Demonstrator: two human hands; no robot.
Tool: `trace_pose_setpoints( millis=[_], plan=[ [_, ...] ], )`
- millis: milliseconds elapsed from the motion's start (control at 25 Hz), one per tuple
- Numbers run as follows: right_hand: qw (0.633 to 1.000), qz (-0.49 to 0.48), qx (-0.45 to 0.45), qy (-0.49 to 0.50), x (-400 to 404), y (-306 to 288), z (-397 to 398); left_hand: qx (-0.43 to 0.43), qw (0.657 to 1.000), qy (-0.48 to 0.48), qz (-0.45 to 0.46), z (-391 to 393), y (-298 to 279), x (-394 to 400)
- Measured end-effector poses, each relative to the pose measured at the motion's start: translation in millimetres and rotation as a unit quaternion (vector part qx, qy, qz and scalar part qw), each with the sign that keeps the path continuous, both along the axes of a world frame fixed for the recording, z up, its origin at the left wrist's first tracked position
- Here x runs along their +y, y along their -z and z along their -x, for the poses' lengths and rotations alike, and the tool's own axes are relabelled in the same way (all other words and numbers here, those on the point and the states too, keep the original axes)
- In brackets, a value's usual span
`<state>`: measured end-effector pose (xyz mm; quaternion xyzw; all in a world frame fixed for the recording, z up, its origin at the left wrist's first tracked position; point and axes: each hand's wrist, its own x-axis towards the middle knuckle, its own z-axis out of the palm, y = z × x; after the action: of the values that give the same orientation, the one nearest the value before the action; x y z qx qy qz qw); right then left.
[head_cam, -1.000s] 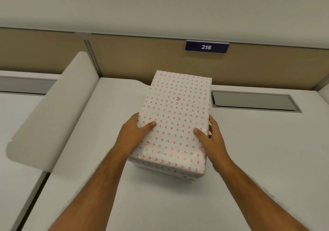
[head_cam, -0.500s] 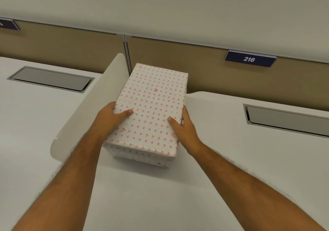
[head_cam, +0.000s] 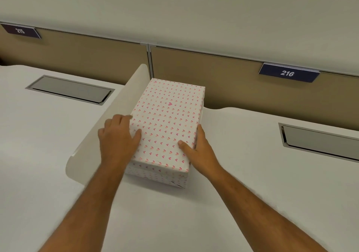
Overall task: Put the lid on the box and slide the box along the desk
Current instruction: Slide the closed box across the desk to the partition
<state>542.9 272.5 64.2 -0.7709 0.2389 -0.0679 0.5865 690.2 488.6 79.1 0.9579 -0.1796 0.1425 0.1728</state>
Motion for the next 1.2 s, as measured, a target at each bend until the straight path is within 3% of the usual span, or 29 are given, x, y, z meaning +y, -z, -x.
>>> trace_pose_setpoints(
  millis=[80, 320, 1040, 1200],
  plan=[
    [0.999, 0.042, 0.006, -0.018, 11, 7, 22, -0.03, 0.999, 0.005, 0.018, 38, 12, 7],
    [0.979, 0.19, 0.054, -0.05, 30, 20, 39, 0.056, 0.996, 0.032, 0.066, 97, 50, 13],
    [0.968, 0.214, 0.114, -0.057, 22, -11, -63, 0.11, 0.993, 0.052, 0.012, -16, 36, -6],
    [0.947, 0.264, 0.162, -0.083, 10, -20, -72, 0.146, 0.987, 0.058, -0.025, -28, 28, -13]
  ],
)
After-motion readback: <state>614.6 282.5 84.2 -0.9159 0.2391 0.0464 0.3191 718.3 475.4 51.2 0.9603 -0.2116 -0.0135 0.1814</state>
